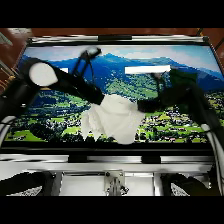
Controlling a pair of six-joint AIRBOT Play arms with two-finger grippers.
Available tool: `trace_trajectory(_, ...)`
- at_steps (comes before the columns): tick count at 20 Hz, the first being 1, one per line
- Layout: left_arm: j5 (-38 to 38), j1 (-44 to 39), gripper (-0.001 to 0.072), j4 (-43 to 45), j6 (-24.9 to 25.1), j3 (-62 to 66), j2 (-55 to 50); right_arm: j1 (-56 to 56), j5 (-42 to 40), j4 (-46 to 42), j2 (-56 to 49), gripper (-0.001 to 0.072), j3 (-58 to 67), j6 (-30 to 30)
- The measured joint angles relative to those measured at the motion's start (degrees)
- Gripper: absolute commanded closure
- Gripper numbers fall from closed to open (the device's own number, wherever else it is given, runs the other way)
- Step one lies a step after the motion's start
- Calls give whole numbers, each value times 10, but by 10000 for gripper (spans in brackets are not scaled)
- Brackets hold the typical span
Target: Fold the shirts.
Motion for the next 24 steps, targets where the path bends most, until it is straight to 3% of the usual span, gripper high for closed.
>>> trace_trajectory(3, 44, -12, 680, 3, 14, 136, 29, 0, 36, -3, 87, 665, 138, -29)
trace_trajectory(6, 147, -49, 680, 4, 27, 226, 75, 1, 107, 35, 150, 665, 273, -65)
trace_trajectory(9, 247, -84, 680, 3, 56, 238, 133, 1, 148, 53, 182, 666, 367, -82)
trace_trajectory(12, 284, -89, 680, 21, 60, 224, 181, 1, 142, 56, 192, 665, 413, -84)
trace_trajectory(17, 259, -78, 680, 45, 33, 214, 214, 1, 83, 49, 198, 665, 435, -72)
trace_trajectory(21, 171, -75, 679, 78, 8, 198, 213, 1, 19, 39, 198, 665, 439, -51)
trace_trajectory(24, 102, -74, 679, 139, -33, 167, 205, 1, -88, 21, 182, 665, 438, -12)
